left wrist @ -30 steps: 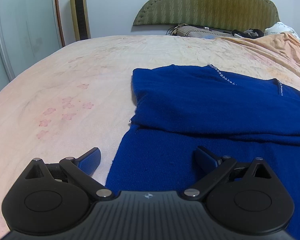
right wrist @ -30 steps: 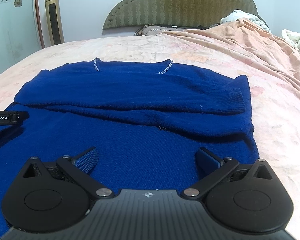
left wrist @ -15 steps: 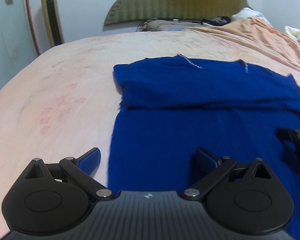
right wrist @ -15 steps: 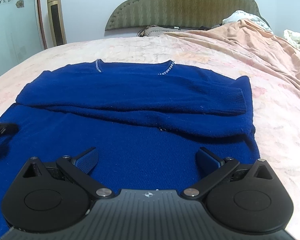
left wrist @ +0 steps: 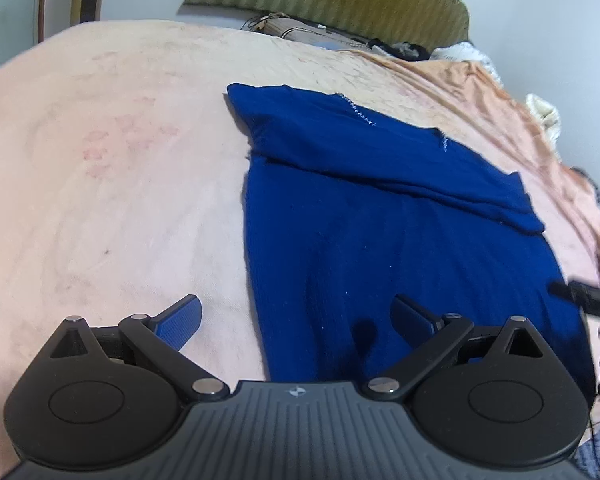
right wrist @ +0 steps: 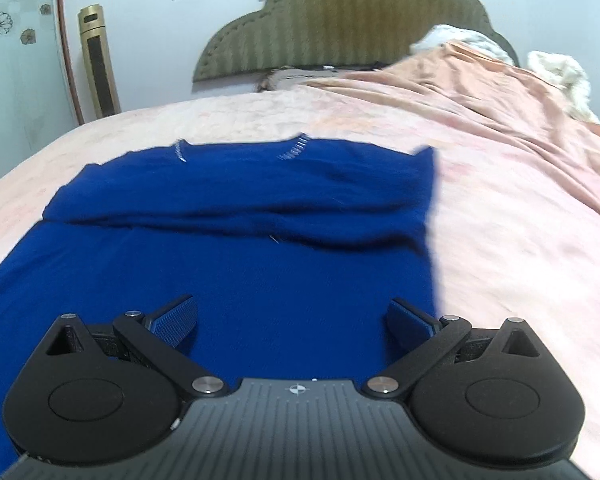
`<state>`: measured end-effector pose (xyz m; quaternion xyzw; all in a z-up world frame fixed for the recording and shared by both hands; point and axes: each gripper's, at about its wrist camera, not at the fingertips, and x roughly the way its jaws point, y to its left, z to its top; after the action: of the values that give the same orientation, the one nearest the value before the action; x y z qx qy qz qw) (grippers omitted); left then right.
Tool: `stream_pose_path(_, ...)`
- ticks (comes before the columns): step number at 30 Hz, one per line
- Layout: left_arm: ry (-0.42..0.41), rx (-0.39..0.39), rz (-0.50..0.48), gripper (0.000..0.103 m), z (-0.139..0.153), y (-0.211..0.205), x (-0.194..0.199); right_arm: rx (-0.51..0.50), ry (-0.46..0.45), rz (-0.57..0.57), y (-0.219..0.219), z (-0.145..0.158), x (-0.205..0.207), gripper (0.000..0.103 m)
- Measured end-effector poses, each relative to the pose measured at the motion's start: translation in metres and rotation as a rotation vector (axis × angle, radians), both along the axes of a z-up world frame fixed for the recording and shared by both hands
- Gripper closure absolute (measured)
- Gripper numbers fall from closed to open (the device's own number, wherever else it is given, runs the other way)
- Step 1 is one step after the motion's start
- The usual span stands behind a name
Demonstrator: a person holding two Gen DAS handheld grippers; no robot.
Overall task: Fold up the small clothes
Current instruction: 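Grasp the sweater hem with the right gripper while the left gripper grasps the hem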
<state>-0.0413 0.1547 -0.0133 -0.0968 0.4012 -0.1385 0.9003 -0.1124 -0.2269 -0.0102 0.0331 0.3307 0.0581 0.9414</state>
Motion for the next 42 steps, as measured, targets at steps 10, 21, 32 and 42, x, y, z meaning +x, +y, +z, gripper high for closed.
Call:
stream_pose_path(10,-0.041,-0.011,-0.058,0.033,-0.003,-0.016,0.000,0.062,0.081,-0.008,-0.056,-0.006,-0.071,0.035)
stream_pose_path(21,-0.081,-0.063,-0.077,0.094,0.033,-0.015,-0.001,0.327,0.019,0.055,-0.062,0.019,-0.057,0.096)
stream_pose_path(32,-0.187,0.070,0.029,0.091,0.036,-0.029,0.078,0.187,-0.073,-0.068,-0.068,0.049,0.038,0.096)
stream_pose_path(42,-0.100,0.058,0.108,0.021,0.024,0.000,0.037,0.150,-0.009,-0.180,-0.080,0.012,0.011,0.067)
